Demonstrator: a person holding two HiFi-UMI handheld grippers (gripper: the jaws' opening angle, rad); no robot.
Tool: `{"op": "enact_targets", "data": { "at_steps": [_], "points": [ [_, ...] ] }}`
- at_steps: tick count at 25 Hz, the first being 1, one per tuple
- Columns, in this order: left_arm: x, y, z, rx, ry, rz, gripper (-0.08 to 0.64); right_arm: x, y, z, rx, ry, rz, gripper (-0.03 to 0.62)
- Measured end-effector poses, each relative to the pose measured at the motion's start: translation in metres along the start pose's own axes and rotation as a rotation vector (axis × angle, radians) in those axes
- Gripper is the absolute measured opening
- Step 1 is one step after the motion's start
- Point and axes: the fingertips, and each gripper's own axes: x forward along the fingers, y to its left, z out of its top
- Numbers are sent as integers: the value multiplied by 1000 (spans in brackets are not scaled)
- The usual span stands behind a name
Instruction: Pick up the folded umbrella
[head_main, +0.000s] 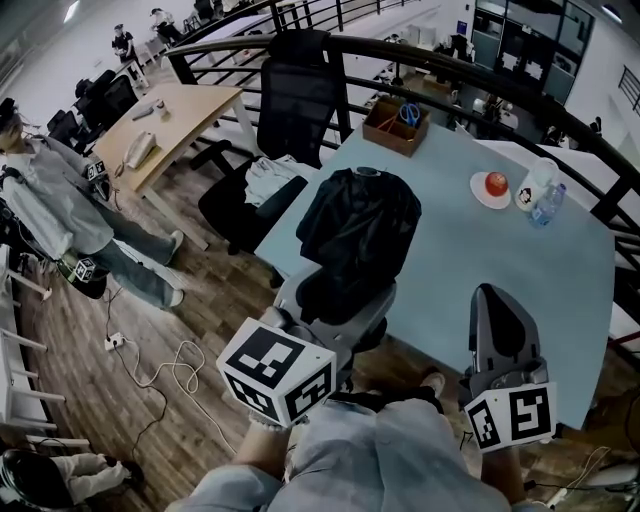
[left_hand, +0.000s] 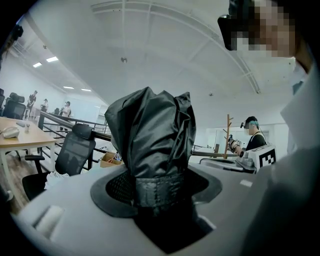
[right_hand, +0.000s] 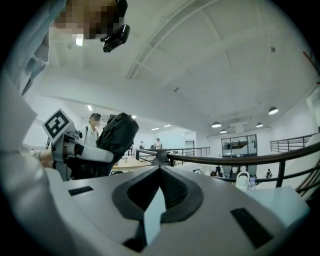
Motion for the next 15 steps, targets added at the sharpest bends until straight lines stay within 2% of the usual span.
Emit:
{"op": "enact_targets", "data": {
  "at_steps": [15],
  "points": [
    [0, -3, -1, -9, 1, -2, 275, -2, 1, -2, -1, 9, 12, -2]
  ]
}}
